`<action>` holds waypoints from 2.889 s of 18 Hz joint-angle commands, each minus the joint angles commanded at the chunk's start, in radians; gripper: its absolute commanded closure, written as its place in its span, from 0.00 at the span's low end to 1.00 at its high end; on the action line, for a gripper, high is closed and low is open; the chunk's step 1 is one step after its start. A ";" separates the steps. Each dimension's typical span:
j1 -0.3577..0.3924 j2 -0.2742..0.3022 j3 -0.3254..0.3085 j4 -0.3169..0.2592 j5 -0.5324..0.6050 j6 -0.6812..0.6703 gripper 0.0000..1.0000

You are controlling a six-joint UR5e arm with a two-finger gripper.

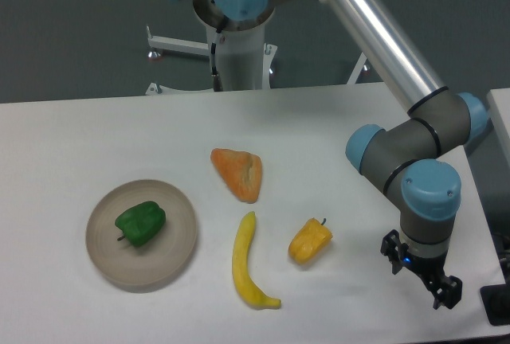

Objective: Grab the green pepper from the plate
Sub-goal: 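Move the gripper over the green pepper on the beige plate, then lower the gripper onto the green pepper and close it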

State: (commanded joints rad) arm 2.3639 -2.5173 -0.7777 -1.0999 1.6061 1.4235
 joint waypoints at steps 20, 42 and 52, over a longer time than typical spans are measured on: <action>-0.236 0.457 -0.549 -0.029 -0.140 -0.618 0.00; -0.526 0.423 -0.656 -0.008 -0.126 -0.646 0.00; -0.546 0.384 -0.664 0.041 -0.126 -0.683 0.00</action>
State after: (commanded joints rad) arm 1.8178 -2.1337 -1.4419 -1.0584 1.4803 0.7409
